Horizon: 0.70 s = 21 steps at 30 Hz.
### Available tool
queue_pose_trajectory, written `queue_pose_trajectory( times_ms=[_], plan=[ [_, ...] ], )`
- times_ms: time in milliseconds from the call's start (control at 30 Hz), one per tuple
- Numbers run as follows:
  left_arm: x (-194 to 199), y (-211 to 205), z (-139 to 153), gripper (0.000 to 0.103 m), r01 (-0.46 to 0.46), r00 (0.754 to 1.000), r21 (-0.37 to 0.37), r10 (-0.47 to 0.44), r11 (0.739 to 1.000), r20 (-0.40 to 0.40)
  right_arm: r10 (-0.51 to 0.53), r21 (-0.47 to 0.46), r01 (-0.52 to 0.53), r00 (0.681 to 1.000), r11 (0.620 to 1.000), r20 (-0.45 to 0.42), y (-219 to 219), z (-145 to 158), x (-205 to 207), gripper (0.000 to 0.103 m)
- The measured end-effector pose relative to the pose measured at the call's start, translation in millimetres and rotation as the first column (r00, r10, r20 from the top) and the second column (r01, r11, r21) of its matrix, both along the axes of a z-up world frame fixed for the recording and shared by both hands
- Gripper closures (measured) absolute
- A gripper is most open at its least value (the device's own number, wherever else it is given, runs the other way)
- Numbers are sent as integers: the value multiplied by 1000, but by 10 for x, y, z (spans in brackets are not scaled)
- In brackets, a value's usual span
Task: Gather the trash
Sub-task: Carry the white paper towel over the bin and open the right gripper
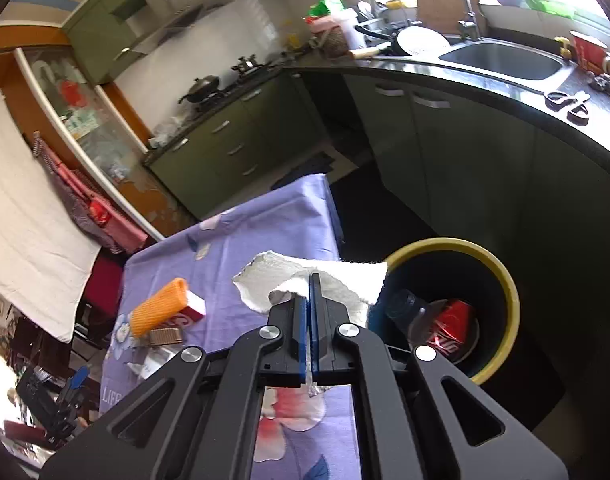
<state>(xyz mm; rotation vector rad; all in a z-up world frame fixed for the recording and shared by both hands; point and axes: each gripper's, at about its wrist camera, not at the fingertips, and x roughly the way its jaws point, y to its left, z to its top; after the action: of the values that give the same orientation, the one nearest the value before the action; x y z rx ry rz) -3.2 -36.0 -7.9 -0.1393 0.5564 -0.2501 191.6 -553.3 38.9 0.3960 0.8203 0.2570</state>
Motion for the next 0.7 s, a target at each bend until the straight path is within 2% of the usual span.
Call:
queue_pose_trajectory(
  times_ms=[233, 467, 533, 567, 600, 633, 700],
  plan=[
    [1, -4, -20, 16, -2, 1000, 11, 2, 1000, -10, -135, -37, 130, 976, 991, -170, -450, -644, 443, 101],
    [9, 17, -21, 16, -12, 1000, 22, 13, 1000, -15, -233, -115, 212, 946, 970, -225, -678, -997, 659, 97],
    [14, 17, -35, 16, -10, 1000, 22, 11, 1000, -19, -254, -125, 230, 939, 965, -231, -746, -1047, 696, 86],
    [15, 12, -42, 16, -8, 1000, 22, 9, 1000, -21, -262, -131, 236, 935, 963, -239, -734, -1057, 699, 63],
    [16, 5, -48, 16, -7, 1000, 23, 8, 1000, -22, -248, -149, 214, 930, 965, -271, -696, -1106, 746, 32],
    [18, -3, -49, 15, -6, 1000, 23, 7, 1000, -23, -203, -167, 156, 924, 974, -324, -655, -1188, 797, 26],
    [18, -14, -57, 15, -2, 1000, 25, 3, 1000, -24, -184, -197, 119, 917, 973, -355, -598, -1272, 813, 30]
  ],
)
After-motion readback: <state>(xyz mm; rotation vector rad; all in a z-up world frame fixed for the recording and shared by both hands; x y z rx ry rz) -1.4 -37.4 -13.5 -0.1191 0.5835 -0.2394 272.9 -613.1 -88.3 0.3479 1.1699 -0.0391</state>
